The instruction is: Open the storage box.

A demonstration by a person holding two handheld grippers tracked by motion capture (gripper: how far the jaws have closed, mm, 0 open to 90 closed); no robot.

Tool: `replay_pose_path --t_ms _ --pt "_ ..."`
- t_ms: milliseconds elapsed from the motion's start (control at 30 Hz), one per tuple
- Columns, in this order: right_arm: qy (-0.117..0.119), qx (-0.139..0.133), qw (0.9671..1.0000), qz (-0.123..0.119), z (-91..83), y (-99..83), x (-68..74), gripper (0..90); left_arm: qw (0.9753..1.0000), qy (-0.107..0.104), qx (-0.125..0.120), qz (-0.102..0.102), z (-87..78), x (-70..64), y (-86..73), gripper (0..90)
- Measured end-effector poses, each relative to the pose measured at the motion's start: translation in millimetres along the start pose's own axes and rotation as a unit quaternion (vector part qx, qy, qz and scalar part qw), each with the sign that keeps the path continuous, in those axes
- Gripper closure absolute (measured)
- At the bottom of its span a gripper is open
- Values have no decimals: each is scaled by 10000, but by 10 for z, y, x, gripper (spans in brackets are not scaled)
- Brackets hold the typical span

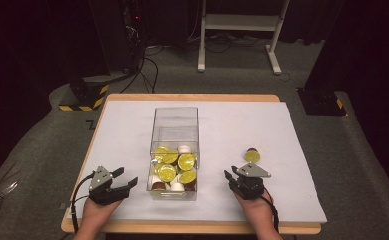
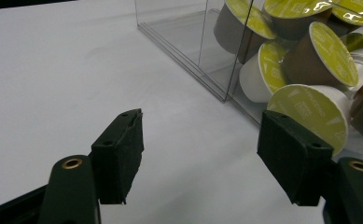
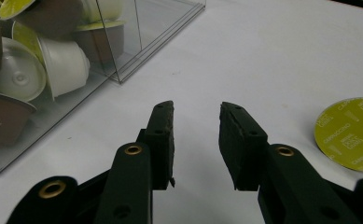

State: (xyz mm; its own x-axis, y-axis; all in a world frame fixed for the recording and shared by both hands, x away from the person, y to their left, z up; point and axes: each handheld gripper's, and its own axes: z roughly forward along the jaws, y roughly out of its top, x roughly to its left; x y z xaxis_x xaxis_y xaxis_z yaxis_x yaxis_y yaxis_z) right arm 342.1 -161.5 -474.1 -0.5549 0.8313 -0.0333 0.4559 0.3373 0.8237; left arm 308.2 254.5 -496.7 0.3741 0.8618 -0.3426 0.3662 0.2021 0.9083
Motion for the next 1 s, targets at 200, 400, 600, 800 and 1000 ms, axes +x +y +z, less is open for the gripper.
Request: replay_pose_path --t_ms 200,400,600,800,1000 --pt "29 4 10000 -20 5 -5 13 652 10000 -7 -36 -26 -8 -17 3 315" --pt "66 27 10000 -58 15 -17 15 648 10000 -15 -41 -46 0 -19 0 314" --pt "149 37 9998 -91 25 -11 52 640 10000 -40 -43 -1 -21 -33 7 312" --pt "273 7 9996 -86 -9 -5 119 613 9998 -166 -68 13 -56 -75 32 306" --pt "439 42 9989 -169 -38 -12 204 576 9996 -258 -45 -66 -82 -138 26 282"
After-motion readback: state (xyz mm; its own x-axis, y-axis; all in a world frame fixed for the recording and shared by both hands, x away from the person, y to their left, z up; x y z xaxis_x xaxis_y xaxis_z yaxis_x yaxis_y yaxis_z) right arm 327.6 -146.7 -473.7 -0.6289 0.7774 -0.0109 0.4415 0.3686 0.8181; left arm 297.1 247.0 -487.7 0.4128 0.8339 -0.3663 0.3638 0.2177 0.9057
